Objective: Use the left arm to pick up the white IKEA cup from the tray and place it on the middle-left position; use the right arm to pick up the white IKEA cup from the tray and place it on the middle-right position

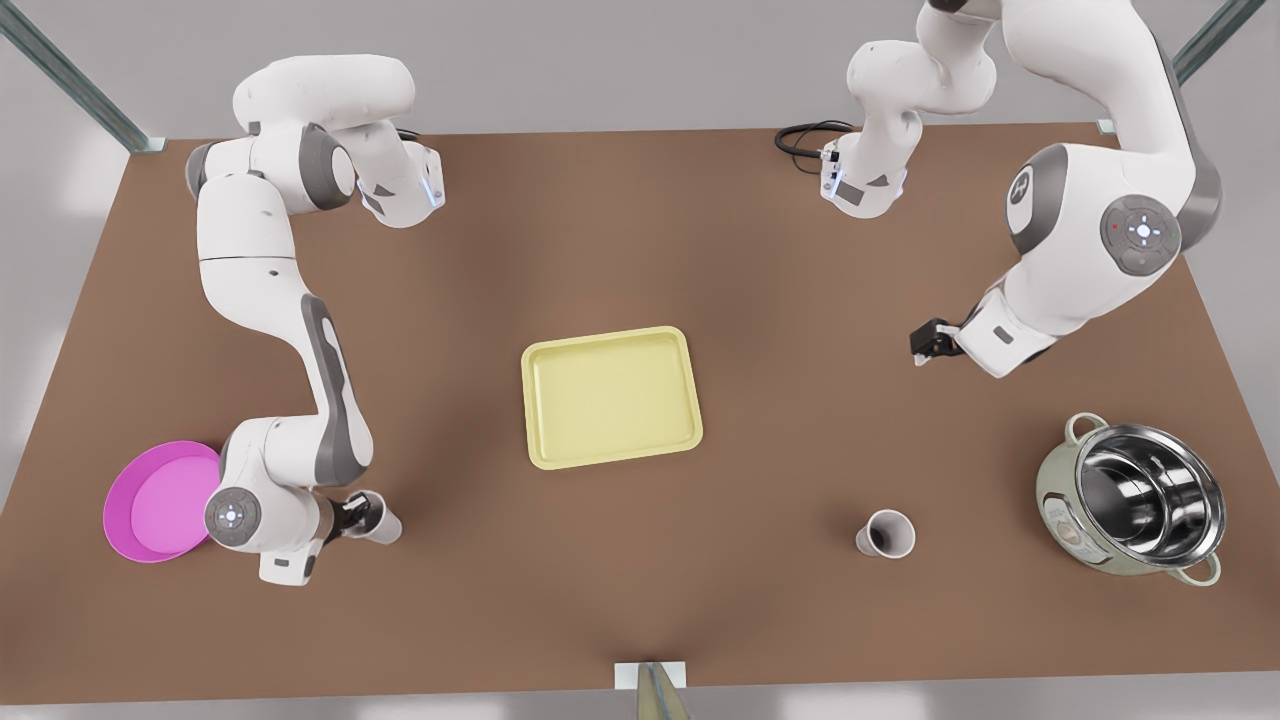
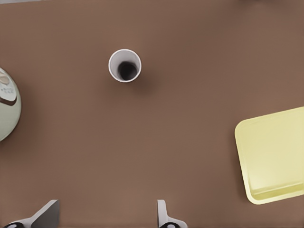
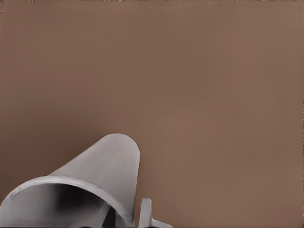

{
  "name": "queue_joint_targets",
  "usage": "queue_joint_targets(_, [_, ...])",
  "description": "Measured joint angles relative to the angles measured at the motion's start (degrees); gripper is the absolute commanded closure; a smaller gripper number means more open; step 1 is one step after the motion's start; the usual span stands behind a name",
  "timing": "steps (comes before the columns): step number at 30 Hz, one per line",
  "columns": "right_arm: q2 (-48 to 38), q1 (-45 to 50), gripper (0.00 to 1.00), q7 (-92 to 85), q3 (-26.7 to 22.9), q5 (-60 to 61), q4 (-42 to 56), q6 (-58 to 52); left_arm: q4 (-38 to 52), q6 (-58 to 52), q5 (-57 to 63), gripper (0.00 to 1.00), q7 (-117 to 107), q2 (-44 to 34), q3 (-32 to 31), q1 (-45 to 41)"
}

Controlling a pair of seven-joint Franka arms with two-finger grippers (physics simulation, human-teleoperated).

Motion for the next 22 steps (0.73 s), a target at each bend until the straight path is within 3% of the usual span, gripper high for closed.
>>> queue_joint_targets(5, [-0.39, 0.01, 0.32, -1.41, 0.01, -0.02, 0.05, 0.17, 0.01, 0.00, -0.81, 0.00, 0.64, 0.04, 0.13, 0.27])
queue_joint_targets(12, [-6.45, 0.24, 0.30, -1.22, 2.17, 0.25, 0.24, -10.18, 0.02, 0.00, -1.75, 0.00, 1.26, 0.15, 0.16, 0.37])
queue_joint_targets(13, [-8.12, 0.29, 0.25, -0.91, 2.58, 0.24, 0.65, -12.58, 0.06, 0.00, -1.77, 0.00, 1.33, 0.15, 0.18, 0.40])
queue_joint_targets(15, [-13.34, 0.33, 0.00, 0.18, 2.99, 0.25, 1.20, -19.05, 0.09, 0.00, -1.76, 0.00, 1.46, 0.16, 0.21, 0.50])
queue_joint_targets(22, [-19.28, 0.14, 0.00, 4.91, 3.05, 0.25, 1.39, -33.02, 0.10, 0.06, -1.52, 0.00, 1.82, 0.16, 0.41, 0.50])
